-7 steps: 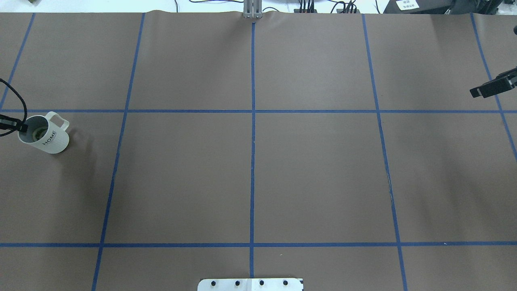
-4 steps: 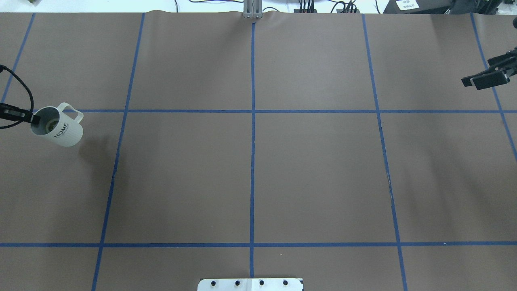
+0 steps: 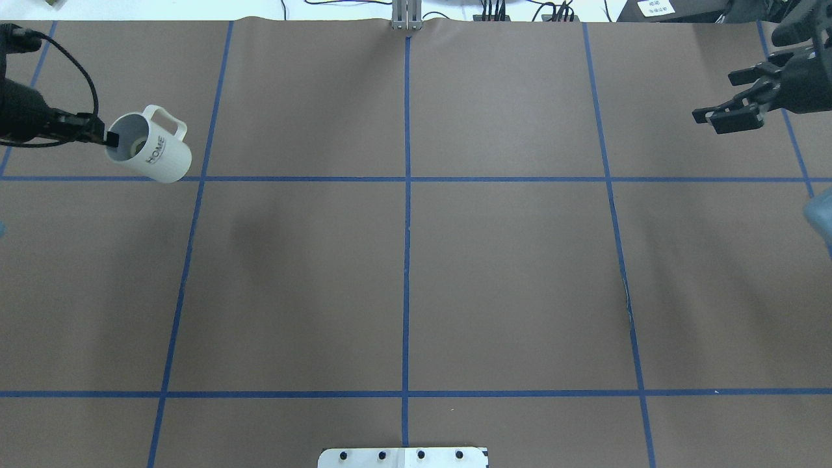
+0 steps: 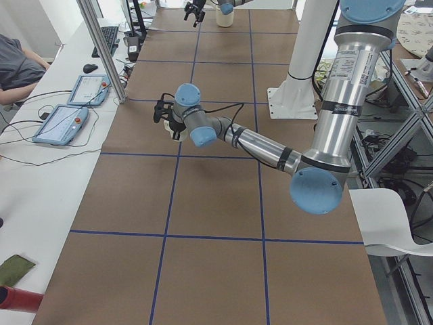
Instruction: Left arm hands cup to right arm to dump lemon
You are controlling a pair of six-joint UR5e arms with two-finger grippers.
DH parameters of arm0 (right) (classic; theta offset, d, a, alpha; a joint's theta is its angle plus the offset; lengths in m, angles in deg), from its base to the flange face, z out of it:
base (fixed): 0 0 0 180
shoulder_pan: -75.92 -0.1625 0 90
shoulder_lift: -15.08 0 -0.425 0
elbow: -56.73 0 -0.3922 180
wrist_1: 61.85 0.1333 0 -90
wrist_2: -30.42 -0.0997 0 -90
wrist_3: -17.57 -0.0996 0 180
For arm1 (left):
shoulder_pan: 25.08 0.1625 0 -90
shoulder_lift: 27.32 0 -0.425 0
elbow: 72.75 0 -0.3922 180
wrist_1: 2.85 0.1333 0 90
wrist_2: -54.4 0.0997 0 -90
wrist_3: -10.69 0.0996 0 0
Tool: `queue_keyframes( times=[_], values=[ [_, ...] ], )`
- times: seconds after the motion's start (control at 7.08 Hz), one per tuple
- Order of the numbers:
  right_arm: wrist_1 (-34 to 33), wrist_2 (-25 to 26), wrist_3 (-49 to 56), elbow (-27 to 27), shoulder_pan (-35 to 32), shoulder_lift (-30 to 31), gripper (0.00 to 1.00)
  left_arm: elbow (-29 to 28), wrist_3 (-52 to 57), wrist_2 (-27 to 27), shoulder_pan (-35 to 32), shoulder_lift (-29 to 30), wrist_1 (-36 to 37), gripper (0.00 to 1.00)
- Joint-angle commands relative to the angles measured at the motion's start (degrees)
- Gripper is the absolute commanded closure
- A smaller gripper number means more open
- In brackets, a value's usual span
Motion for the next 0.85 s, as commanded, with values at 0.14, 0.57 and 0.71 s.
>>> queue_keyframes(
  times=[0.14,0.57,0.71],
  values=[
    [8.00,24.39,-10.34,2.02,15.24,-7.32,0.04,-0.80,-15.75,0.12,2.51,10.68,0.25,1.00],
    [7.74,39.47,-9.58,2.28,25.12,-13.67,0.02,-7.64,-28.75,2.91,8.14,23.07,0.25,1.00],
    [7.65,47.34,-9.49,2.20,28.71,-14.55,0.02,-8.44,-32.54,3.20,9.12,24.58,2.34,1.00]
  ],
)
